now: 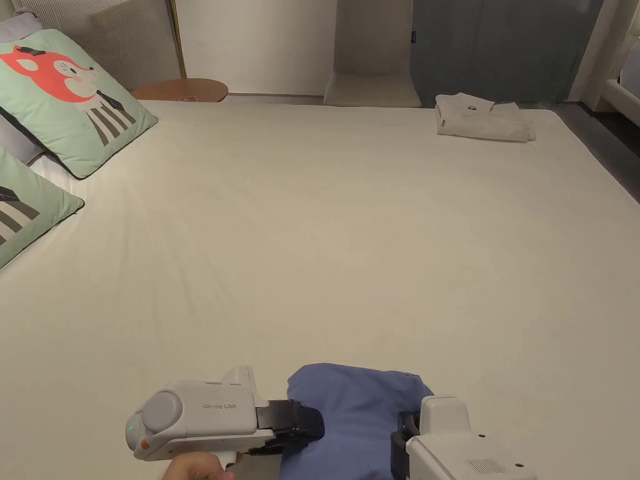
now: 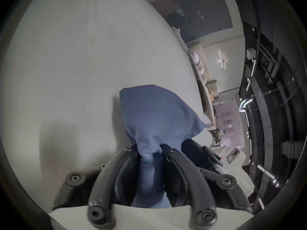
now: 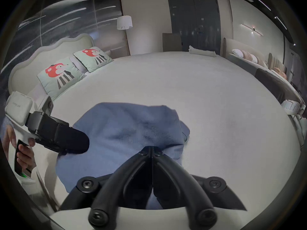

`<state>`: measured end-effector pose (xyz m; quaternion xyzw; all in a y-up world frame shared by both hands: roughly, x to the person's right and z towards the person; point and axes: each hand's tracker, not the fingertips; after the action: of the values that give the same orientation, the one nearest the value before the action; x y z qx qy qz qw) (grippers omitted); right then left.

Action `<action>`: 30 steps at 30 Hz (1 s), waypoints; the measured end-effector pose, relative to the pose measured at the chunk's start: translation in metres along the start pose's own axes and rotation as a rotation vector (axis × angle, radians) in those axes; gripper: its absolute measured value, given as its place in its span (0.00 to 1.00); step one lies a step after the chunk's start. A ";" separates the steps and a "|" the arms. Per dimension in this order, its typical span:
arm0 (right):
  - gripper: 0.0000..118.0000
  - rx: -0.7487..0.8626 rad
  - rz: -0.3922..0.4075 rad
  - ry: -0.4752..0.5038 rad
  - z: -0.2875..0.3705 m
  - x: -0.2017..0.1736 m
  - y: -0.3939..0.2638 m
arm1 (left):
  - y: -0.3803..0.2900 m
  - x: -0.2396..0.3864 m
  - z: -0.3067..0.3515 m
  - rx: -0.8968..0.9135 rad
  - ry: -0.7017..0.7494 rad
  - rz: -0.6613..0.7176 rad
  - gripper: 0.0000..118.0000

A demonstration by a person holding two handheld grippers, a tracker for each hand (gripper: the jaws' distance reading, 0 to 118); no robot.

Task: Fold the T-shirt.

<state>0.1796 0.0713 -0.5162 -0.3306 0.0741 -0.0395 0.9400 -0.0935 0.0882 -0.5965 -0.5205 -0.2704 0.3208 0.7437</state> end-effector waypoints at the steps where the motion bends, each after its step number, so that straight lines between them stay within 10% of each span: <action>1: 0.00 0.036 0.006 -0.003 0.004 -0.002 0.004 | 0.002 0.003 0.005 0.004 0.007 -0.015 0.15; 10: 0.00 0.234 0.085 0.005 0.029 -0.039 0.062 | 0.077 -0.059 0.100 0.010 0.201 -0.204 0.15; 30: 0.00 0.247 0.126 0.081 -0.036 -0.117 0.108 | 0.182 -0.262 0.334 0.200 0.810 -0.075 0.22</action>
<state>0.0614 0.1479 -0.5987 -0.2053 0.1272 -0.0026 0.9704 -0.5442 0.1360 -0.6824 -0.5195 0.0578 0.0876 0.8480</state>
